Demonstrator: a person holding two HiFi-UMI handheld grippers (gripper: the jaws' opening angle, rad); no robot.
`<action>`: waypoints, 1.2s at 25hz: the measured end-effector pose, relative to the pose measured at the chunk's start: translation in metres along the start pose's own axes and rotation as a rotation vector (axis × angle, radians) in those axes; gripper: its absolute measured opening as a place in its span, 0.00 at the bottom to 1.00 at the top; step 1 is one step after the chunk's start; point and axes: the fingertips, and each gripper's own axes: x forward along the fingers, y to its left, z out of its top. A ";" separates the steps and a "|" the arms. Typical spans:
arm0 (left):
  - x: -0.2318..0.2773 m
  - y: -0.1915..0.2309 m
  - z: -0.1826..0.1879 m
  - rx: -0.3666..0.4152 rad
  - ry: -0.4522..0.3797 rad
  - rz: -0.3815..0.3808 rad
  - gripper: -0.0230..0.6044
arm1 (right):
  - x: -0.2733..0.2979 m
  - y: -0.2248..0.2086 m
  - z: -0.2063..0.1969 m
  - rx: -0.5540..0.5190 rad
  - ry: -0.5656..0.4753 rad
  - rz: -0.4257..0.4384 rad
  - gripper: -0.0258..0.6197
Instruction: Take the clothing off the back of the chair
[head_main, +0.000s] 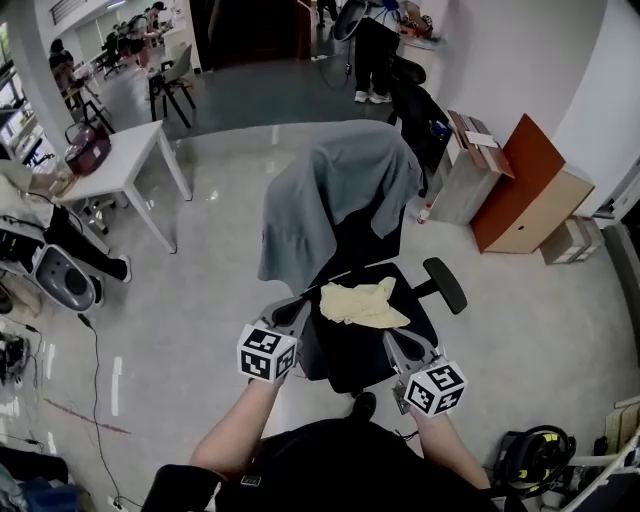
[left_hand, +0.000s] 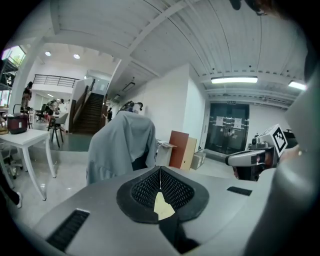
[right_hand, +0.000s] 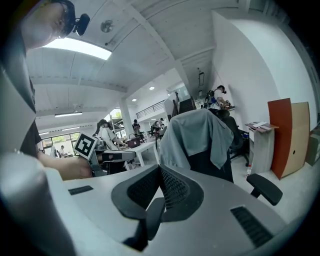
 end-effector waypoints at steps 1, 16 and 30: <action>0.011 -0.004 0.004 -0.001 0.005 0.012 0.04 | 0.001 -0.014 0.004 -0.001 0.003 0.012 0.06; 0.123 -0.037 0.039 -0.036 0.037 0.128 0.04 | 0.009 -0.162 0.023 0.029 0.032 0.089 0.06; 0.147 0.032 0.050 -0.075 0.008 0.191 0.10 | 0.070 -0.166 0.069 -0.078 0.038 0.109 0.06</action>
